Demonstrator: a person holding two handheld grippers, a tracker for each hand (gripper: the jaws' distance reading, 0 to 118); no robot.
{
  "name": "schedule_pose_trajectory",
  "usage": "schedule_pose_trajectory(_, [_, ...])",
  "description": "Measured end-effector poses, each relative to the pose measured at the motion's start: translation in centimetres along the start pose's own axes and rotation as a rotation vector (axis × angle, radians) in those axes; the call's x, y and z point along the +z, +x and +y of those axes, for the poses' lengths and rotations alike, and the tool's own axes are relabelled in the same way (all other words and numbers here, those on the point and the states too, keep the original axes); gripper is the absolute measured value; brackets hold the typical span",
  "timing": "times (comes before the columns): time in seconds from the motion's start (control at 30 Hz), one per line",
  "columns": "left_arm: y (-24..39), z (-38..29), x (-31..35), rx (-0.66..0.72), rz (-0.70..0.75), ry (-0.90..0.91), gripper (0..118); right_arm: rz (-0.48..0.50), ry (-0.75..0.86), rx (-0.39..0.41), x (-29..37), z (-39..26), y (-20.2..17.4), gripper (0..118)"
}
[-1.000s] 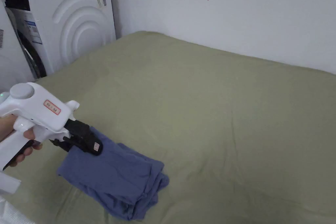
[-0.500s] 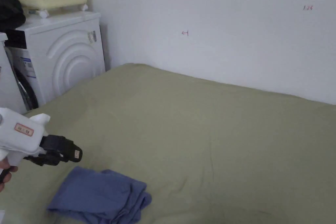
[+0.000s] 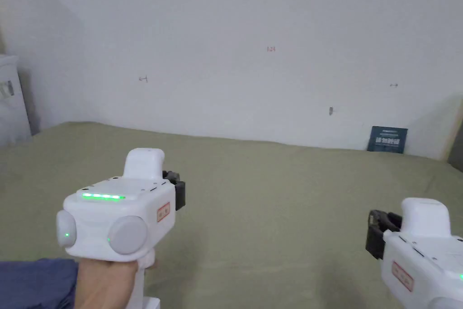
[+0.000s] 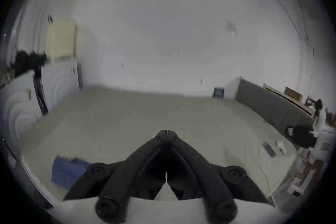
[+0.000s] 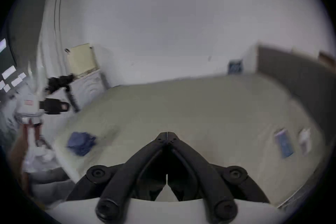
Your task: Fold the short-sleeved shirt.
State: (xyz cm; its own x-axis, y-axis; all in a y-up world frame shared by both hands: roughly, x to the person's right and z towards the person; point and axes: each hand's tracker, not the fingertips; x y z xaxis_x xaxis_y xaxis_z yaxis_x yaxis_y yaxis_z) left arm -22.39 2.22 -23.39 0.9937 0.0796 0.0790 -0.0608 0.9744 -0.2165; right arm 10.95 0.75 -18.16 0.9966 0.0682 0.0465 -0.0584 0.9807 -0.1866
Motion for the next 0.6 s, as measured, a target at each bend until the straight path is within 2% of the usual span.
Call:
schedule_pose_trajectory(0.07, [3.0,-0.2,0.4,-0.026,-0.032,0.044,0,-0.039,0.06,0.061,0.2,0.7,-0.4,0])
schedule_pose_trajectory(0.13, [5.6,-0.2,0.6,-0.08,-0.041,0.019,0,-0.053,0.098,0.075,0.7,1.3,-0.6,0])
schedule_pose_trajectory(0.2, [6.7,-0.4,0.9,-0.112,-0.035,0.016,0,-0.012,0.097,0.057,1.1,1.7,-0.5,0])
schedule_pose_trajectory(0.6, [6.3,1.0,1.9,-0.129,-0.028,0.053,0,0.016,0.104,0.006,1.7,2.0,0.1,0])
